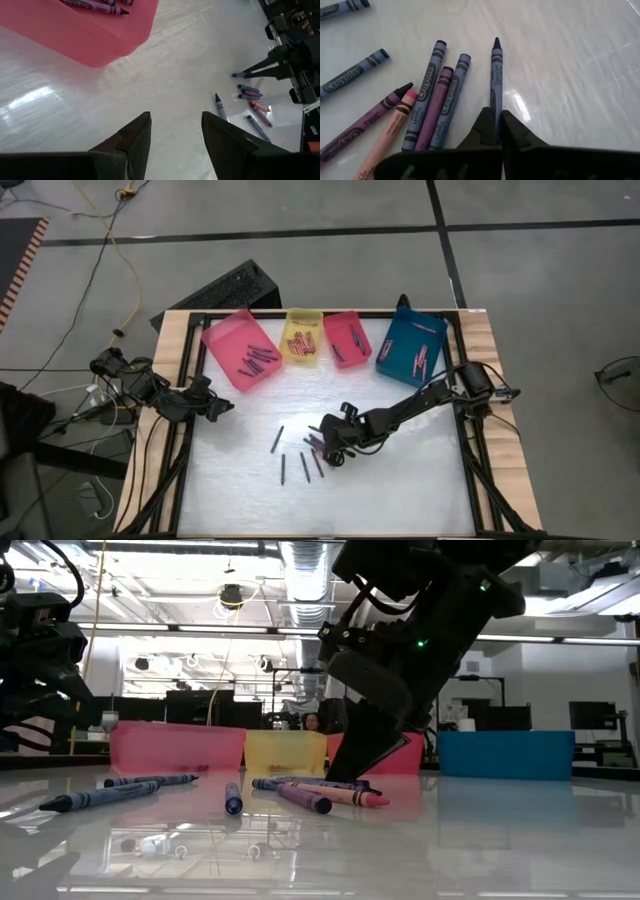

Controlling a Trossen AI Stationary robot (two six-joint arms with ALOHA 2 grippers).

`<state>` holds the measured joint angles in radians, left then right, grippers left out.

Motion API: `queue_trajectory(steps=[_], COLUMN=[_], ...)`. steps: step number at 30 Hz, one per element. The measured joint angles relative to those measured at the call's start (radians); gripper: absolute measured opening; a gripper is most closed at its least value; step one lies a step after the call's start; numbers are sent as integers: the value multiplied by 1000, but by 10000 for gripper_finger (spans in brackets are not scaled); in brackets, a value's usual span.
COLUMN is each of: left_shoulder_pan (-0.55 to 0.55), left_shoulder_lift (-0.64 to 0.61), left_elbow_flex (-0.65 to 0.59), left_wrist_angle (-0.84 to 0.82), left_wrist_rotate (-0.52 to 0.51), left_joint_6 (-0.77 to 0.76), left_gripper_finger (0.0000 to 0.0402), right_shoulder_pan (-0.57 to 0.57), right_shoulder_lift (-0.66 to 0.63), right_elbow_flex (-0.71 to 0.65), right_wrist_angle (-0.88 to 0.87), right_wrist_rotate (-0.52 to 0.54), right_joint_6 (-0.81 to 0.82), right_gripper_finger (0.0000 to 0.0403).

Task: Sort crayons
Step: Put the blue crayon into the red bin

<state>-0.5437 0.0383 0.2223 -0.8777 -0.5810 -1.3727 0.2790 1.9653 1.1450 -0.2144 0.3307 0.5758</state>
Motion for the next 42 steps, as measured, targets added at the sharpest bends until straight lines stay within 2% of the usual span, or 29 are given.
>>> queue_trajectory(steps=[6, 16, 26, 32, 42], left_shoulder_pan=[0, 0, 0, 0, 0], left_shoulder_lift=[0, 0, 0, 0, 0], left_elbow_flex=[0, 0, 0, 0, 0], left_wrist_angle=[0, 0, 0, 0, 0], left_wrist_rotate=[0, -1, -1, -1, 0], left_joint_6=[0, 0, 0, 0, 0], left_gripper_finger=[165, 165, 165, 165, 165], right_shoulder_pan=[0, -17, -75, -135, -275], right_shoulder_lift=[-11, -79, -116, -150, -323], right_elbow_flex=[-2, -8, -5, -4, -3], right_wrist_angle=[34, 26, 50, 82, 84], right_wrist_rotate=[-18, 50, 63, 65, 116], right_joint_6=[25, 48, 47, 16, -105], right_gripper_finger=[4, 2, 3, 3, 4])
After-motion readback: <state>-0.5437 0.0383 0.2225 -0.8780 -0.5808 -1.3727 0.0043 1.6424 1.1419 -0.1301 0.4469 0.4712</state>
